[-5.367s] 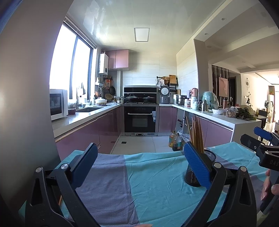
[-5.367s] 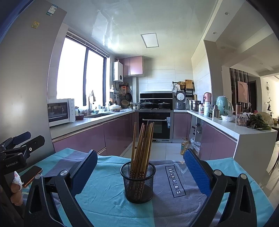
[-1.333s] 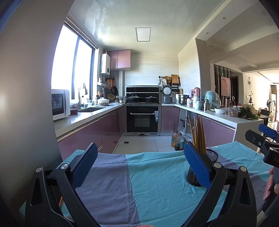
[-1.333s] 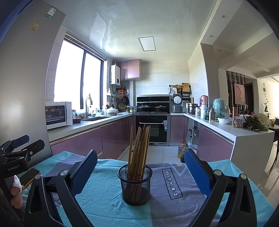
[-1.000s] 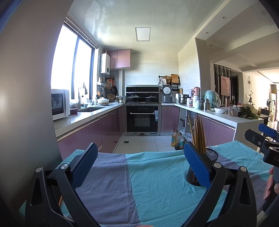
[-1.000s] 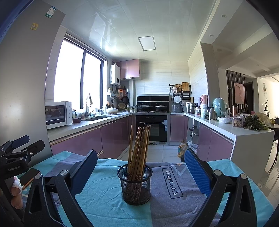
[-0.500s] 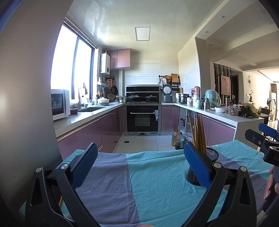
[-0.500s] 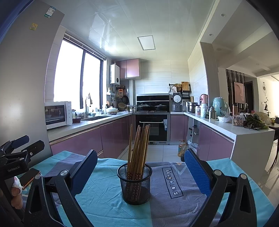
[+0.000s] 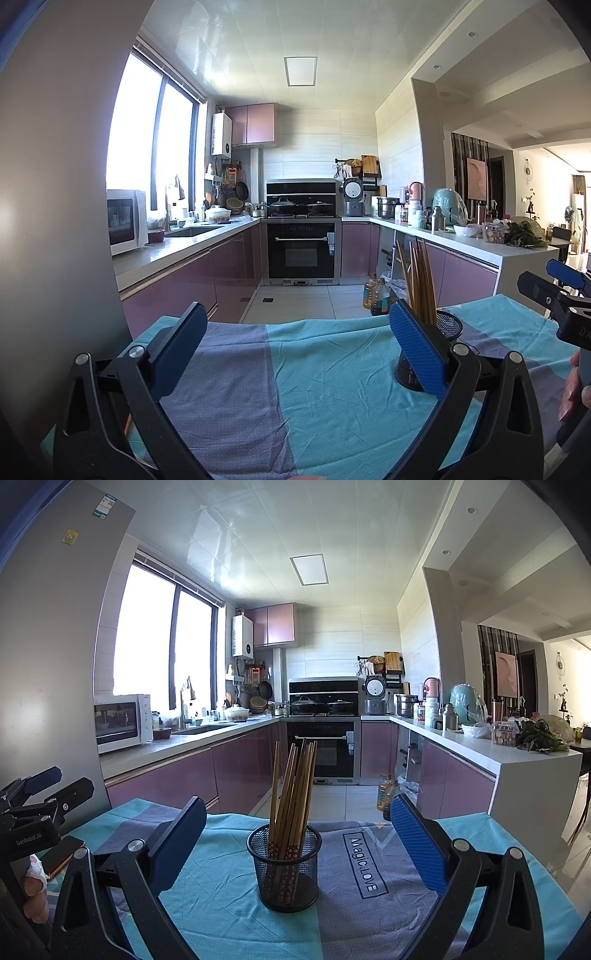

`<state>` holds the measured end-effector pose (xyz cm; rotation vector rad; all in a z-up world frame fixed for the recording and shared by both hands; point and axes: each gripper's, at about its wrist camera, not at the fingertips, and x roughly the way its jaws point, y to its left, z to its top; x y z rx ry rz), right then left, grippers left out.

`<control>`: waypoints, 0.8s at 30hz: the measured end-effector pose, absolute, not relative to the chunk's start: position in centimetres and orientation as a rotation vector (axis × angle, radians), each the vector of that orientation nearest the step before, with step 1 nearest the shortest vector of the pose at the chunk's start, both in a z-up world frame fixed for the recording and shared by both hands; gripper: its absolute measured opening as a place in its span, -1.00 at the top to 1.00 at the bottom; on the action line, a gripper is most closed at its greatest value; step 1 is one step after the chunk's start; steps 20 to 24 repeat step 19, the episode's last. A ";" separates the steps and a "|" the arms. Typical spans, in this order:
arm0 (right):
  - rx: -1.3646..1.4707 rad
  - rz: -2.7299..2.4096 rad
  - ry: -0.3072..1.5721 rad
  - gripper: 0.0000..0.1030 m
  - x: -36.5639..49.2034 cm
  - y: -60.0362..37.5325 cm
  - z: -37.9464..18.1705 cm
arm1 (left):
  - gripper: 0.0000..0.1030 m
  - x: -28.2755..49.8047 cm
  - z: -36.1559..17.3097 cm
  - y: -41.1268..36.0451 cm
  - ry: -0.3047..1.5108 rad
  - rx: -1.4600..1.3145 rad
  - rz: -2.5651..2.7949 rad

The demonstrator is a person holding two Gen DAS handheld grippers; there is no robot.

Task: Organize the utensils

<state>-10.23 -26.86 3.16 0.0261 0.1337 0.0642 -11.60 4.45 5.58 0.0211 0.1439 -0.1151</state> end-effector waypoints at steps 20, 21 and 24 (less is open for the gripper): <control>0.027 -0.023 0.301 -0.88 -6.5 -30.7 0.5 | -0.89 -7.9 3.4 6.5 0.283 0.015 -0.087; 0.027 -0.023 0.301 -0.88 -6.5 -30.7 0.5 | -0.89 -7.9 3.4 6.5 0.283 0.015 -0.087; 0.027 -0.023 0.301 -0.88 -6.5 -30.7 0.5 | -0.89 -7.9 3.4 6.5 0.283 0.015 -0.087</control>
